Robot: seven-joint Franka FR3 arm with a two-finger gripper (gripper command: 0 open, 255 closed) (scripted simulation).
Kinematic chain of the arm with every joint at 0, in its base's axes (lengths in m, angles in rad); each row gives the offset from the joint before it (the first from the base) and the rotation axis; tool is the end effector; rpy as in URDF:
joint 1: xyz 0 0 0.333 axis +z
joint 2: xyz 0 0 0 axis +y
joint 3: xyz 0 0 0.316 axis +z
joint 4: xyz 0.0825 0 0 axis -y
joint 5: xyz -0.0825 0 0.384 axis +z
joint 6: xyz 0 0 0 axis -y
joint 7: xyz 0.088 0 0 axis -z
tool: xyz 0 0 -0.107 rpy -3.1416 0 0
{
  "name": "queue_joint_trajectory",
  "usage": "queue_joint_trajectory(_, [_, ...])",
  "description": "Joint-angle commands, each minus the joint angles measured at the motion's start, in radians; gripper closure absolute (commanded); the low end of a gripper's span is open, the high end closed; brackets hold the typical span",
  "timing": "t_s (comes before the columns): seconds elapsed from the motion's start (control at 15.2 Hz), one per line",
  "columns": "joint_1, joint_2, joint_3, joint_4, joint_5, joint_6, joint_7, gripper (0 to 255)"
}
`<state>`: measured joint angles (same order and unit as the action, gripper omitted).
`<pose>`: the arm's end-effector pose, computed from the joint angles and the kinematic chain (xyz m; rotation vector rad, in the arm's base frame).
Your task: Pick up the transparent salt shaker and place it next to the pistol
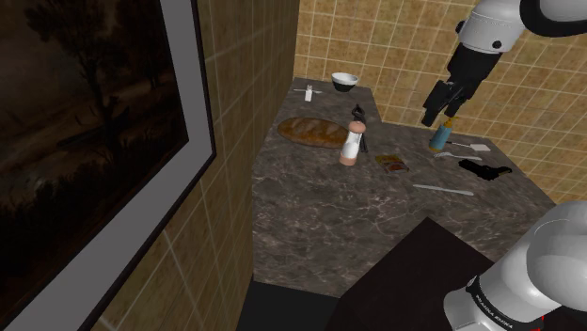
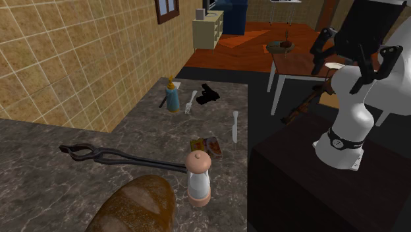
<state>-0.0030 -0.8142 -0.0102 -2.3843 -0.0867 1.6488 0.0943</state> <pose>0.3068 -0.0136 0.5932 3.0592 -0.1550 0.1256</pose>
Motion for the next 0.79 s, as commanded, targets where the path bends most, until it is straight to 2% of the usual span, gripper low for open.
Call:
queue_joint_trajectory(0.0, [0.000,0.000,0.000,0.000,0.000,0.000,0.000,0])
queue_joint_trajectory(0.73, [-0.040,0.349,-0.028,0.037,-0.104,0.337,-0.008,0])
